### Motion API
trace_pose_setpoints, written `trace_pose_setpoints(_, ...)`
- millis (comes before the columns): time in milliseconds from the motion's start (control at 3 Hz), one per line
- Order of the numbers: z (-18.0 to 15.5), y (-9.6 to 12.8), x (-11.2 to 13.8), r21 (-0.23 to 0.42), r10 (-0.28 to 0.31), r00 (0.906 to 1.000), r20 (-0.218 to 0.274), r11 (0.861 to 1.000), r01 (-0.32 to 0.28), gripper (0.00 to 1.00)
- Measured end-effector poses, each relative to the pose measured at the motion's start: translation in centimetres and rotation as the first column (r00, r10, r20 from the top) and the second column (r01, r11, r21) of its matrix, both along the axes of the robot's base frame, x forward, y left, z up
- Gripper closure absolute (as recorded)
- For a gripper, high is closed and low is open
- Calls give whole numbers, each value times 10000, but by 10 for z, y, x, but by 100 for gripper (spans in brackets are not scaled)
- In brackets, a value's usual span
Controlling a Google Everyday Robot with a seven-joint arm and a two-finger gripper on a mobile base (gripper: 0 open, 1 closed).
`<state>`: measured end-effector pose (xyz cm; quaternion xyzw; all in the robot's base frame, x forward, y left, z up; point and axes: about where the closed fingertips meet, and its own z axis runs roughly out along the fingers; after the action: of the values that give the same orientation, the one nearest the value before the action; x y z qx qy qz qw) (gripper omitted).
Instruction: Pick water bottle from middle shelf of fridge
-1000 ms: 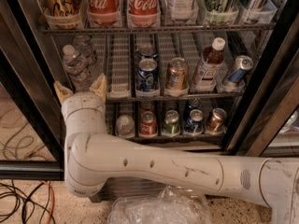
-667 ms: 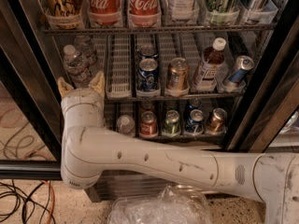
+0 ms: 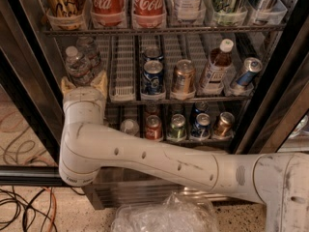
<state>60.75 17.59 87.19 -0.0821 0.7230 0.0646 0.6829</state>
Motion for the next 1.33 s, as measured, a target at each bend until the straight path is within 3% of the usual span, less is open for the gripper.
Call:
trace_pose_setpoints(667,-11,13,22,-153,14,9995,-301,9999,-18,32)
trace_pose_setpoints(1000,-11,13,22,-153,14,9995,-301,9999,-18,50)
trace_pose_setpoints(1333,-11,13,22,-152,14,9995,-300,9999,-18,74)
